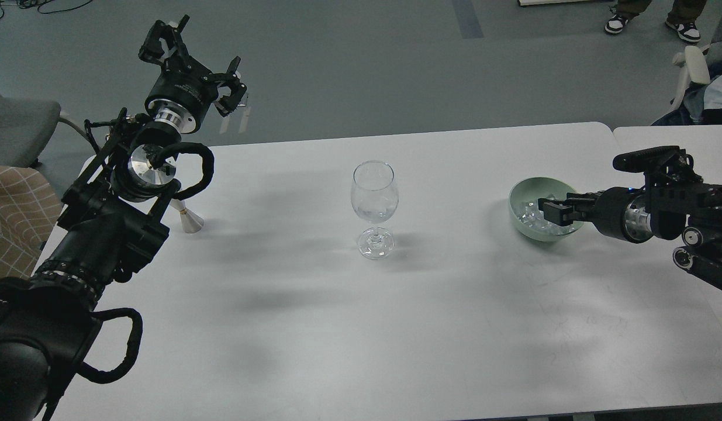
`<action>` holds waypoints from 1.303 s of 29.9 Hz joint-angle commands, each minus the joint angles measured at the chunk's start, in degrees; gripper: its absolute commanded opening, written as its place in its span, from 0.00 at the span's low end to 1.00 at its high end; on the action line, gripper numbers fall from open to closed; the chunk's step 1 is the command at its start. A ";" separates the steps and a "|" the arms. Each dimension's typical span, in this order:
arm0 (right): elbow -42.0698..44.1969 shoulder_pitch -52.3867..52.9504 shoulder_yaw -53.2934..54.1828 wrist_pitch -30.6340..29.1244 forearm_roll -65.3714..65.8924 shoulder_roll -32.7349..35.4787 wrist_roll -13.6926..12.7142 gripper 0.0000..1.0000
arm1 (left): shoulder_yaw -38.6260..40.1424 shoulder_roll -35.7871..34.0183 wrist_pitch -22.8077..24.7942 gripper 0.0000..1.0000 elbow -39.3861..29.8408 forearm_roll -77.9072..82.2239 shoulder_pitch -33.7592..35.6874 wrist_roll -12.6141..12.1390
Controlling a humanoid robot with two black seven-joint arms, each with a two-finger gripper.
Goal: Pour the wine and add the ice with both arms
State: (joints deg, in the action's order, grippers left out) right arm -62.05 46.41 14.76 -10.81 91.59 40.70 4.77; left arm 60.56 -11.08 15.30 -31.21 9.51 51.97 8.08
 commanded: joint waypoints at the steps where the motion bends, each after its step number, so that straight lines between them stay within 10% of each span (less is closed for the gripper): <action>1: 0.96 0.00 0.00 0.09 -0.01 -0.88 -0.20 0.61 | 0.00 -0.17 0.08 0.98 0.00 -0.02 -0.02 0.27; 39: 2.90 -0.09 -0.17 -0.35 -0.01 -2.47 -0.46 0.16 | 0.00 -0.44 -0.36 0.98 0.00 -0.02 -0.55 1.50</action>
State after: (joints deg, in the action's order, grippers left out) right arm -59.14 46.20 14.59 -11.15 91.58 38.25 4.22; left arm 60.56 -11.52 15.00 -31.20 9.49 51.42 9.55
